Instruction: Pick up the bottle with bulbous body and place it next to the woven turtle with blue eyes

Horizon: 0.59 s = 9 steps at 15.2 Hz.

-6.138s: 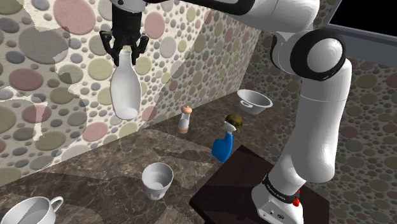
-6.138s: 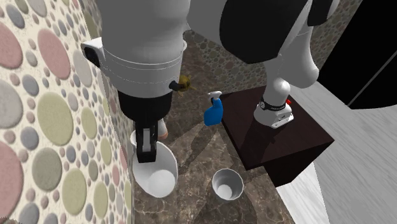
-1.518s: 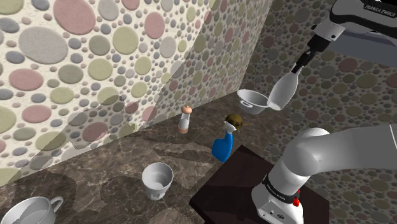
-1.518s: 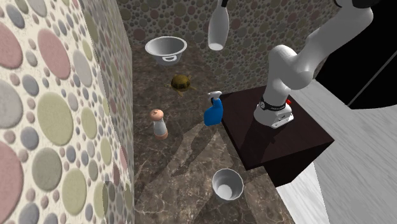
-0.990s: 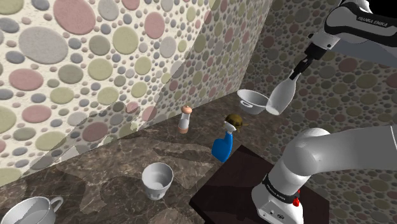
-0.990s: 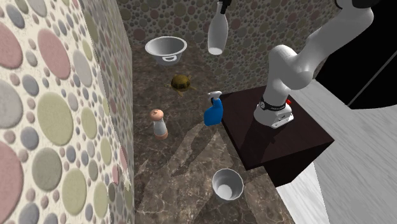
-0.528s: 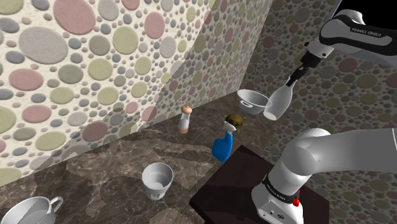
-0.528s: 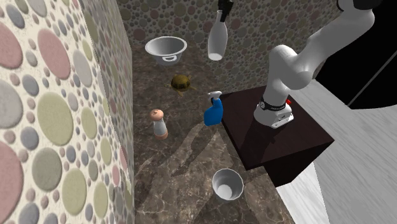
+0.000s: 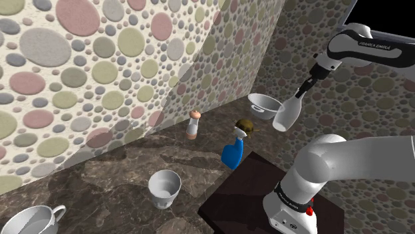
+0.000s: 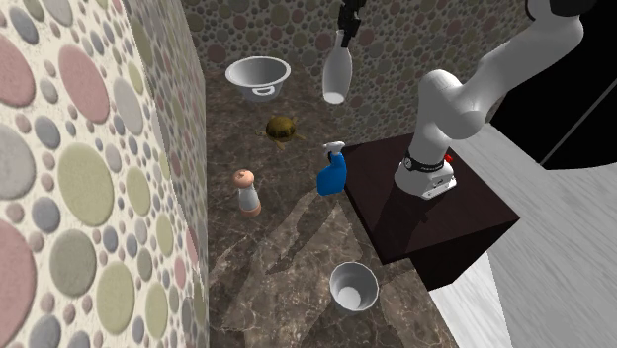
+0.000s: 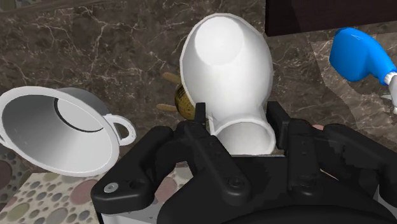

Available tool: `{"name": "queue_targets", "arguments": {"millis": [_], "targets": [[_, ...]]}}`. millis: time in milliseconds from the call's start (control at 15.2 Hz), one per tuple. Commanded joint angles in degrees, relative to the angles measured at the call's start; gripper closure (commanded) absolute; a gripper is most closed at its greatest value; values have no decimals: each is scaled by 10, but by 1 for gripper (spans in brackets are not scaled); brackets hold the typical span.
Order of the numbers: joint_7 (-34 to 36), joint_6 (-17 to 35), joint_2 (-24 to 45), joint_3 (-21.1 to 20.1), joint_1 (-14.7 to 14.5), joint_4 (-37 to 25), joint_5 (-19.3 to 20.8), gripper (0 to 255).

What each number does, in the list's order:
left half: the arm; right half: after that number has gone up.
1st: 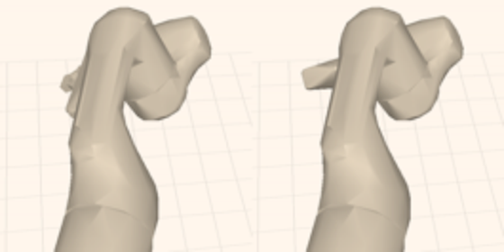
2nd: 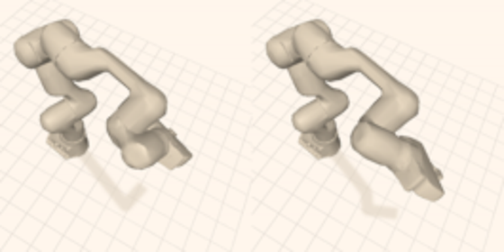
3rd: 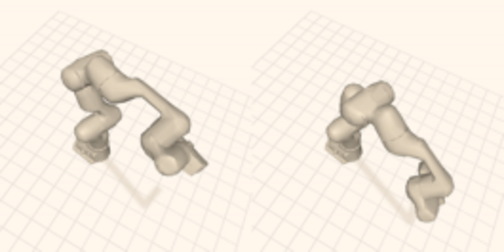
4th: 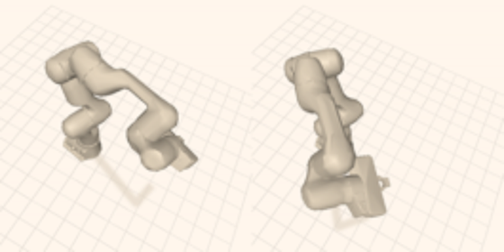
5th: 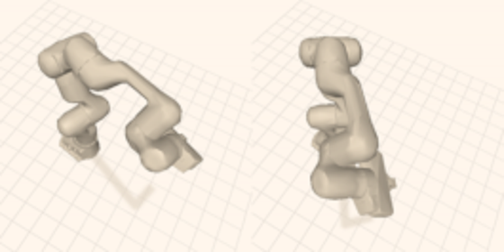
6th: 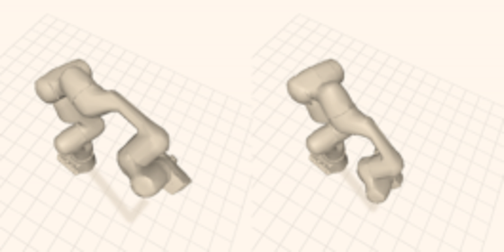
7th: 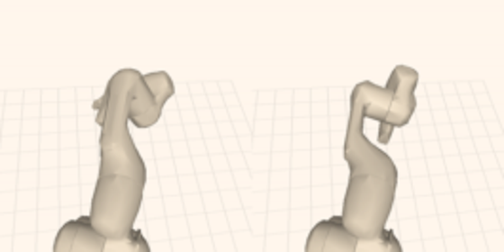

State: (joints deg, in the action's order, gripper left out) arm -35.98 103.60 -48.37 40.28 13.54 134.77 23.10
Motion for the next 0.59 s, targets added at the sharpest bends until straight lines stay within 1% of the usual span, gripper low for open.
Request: {"name": "queue_targets", "arguments": {"millis": [0,528], "targets": [[1,15,-1,5,1,15,4,255],[1,72,-1,32,9,70,26,255]]}}
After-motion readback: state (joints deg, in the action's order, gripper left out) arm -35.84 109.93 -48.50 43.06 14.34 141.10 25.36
